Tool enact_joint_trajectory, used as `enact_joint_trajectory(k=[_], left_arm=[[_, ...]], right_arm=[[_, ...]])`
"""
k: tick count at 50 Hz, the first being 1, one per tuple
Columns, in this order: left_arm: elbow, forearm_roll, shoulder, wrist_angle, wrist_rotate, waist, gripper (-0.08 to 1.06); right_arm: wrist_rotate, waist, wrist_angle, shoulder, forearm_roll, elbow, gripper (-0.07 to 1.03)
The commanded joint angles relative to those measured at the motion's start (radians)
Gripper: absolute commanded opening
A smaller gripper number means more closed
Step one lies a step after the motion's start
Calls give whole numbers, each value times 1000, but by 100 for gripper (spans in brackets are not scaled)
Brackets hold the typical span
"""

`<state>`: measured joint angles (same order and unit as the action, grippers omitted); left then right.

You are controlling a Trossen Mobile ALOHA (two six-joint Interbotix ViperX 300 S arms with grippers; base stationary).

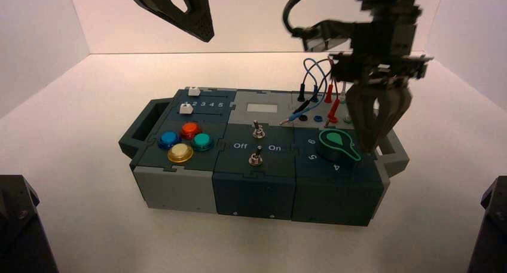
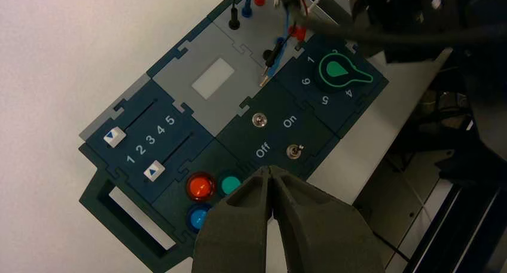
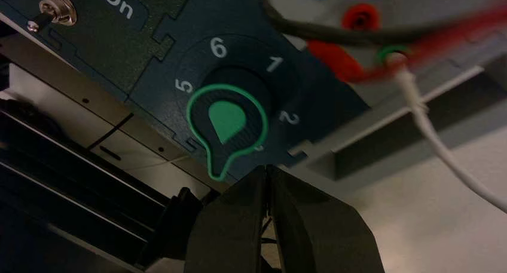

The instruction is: Turn the knob to position 4.

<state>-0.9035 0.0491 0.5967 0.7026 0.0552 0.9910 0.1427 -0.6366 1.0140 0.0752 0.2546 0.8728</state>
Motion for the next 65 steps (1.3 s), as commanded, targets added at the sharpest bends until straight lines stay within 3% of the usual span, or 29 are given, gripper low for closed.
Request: enact_joint_trajectory(k=[1,10,42,58,65], left_arm=[[18,-3,2,-8,2,3,-3],[15,-3,3,-8,-2,2,-3],[12,-9,11,-6,-11,3,-3],[20,-12,29,-5,-11,3,-3],[15,-21,51,-2,-11,2,-3]], right_arm=[[-2,-23,-17,-3,35,-20,-2],[-6,-26,-48,5,61,-6,-2],[-38,-49,-55,43,75,49,-2],[-80,-46,-31,140,52,64,-2],[-106,-46,-26,249,52,69,-2]])
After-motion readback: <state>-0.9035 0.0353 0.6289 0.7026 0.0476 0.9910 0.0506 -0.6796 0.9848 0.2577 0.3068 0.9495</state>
